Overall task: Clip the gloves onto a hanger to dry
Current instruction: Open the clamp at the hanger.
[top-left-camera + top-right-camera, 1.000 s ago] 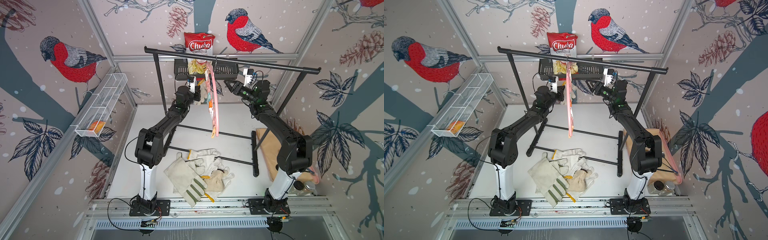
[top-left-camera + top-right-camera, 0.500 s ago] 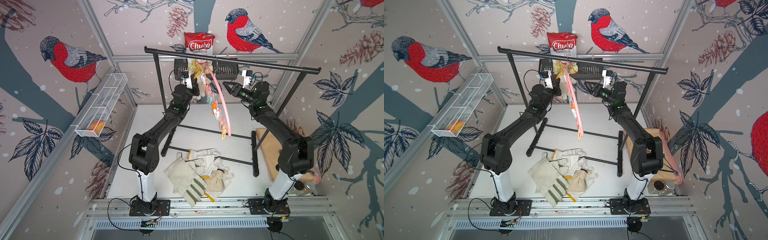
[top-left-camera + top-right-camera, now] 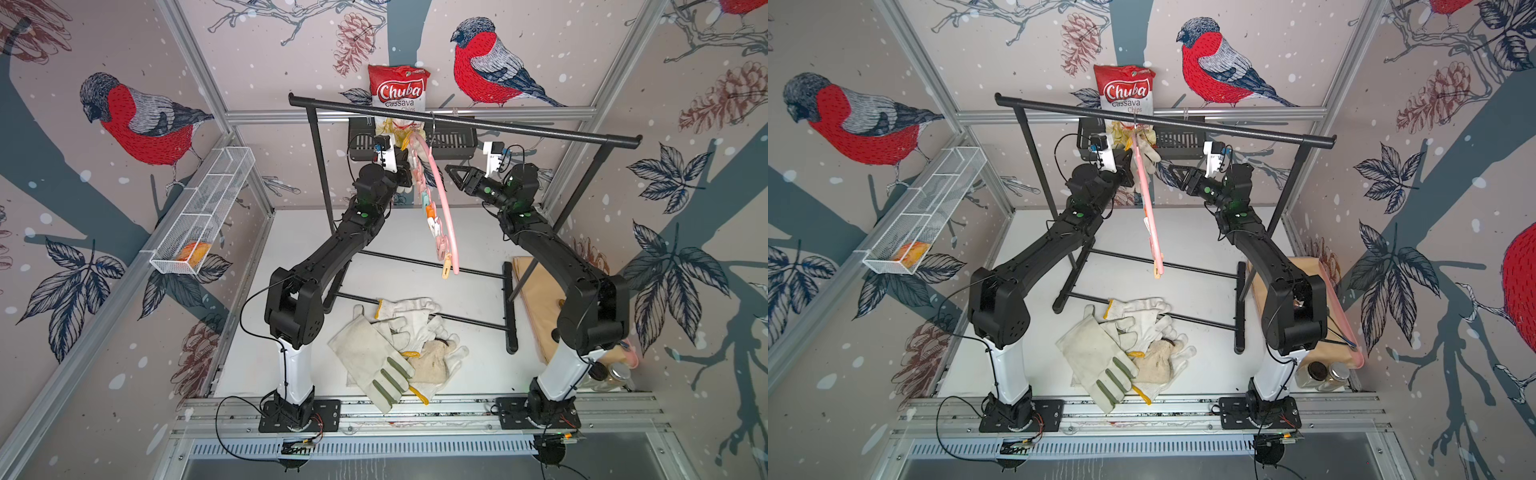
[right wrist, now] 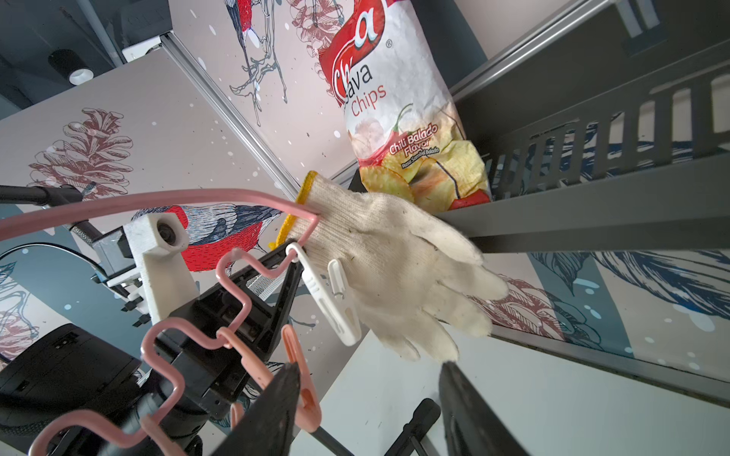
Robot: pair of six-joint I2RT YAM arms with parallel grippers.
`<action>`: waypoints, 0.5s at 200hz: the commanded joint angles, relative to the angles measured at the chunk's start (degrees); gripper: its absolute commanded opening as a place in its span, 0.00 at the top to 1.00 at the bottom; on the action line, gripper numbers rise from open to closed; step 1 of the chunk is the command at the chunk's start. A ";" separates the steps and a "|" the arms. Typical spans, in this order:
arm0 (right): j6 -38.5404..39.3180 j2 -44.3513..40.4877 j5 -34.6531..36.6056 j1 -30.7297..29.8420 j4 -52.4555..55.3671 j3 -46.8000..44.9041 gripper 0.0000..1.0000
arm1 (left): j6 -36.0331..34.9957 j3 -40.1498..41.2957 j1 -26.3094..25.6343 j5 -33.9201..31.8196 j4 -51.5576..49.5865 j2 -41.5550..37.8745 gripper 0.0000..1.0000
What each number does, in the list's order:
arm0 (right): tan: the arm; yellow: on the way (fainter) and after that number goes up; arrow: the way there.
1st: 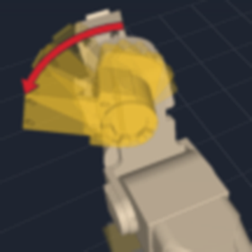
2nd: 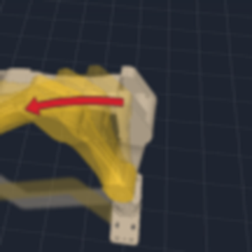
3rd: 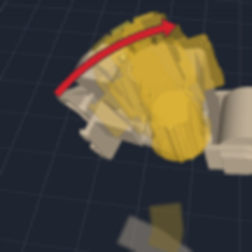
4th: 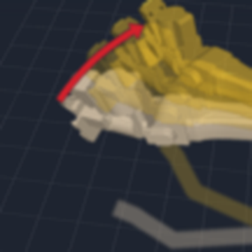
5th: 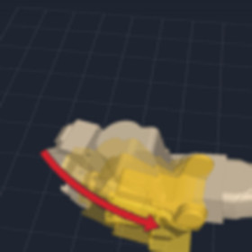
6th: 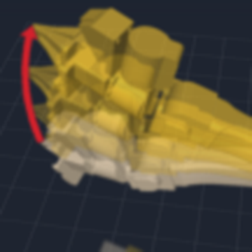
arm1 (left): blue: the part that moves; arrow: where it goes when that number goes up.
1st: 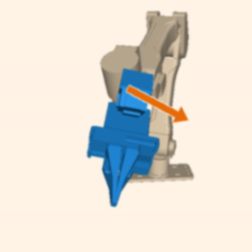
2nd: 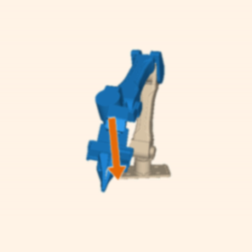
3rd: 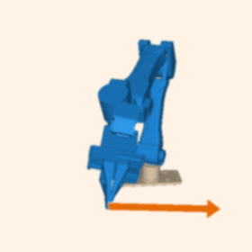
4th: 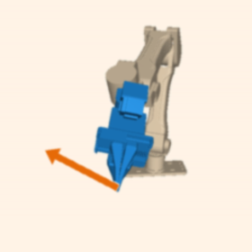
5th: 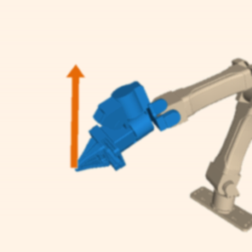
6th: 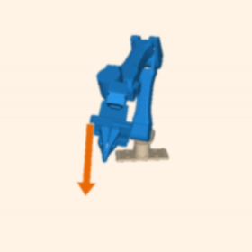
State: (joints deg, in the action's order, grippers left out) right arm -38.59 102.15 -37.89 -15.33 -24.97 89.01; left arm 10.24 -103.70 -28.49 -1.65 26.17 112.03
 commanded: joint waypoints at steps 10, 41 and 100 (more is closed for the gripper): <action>3.15 -0.89 0.31 0.20 0.64 0.45 0.41 | -0.92 -3.31 -0.65 1.19 -0.70 1.57 1.00; 8.16 -0.62 -0.77 1.39 5.83 2.69 0.40 | -1.87 -6.01 -1.00 3.49 -2.17 3.41 1.00; 14.75 0.16 -4.18 1.62 10.48 3.72 0.35 | -2.33 -7.58 -0.94 6.74 -3.58 4.69 1.00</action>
State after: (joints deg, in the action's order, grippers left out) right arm -28.05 102.08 -38.54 -13.50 -16.12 92.05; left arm 8.54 -110.72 -29.43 3.03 22.31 116.68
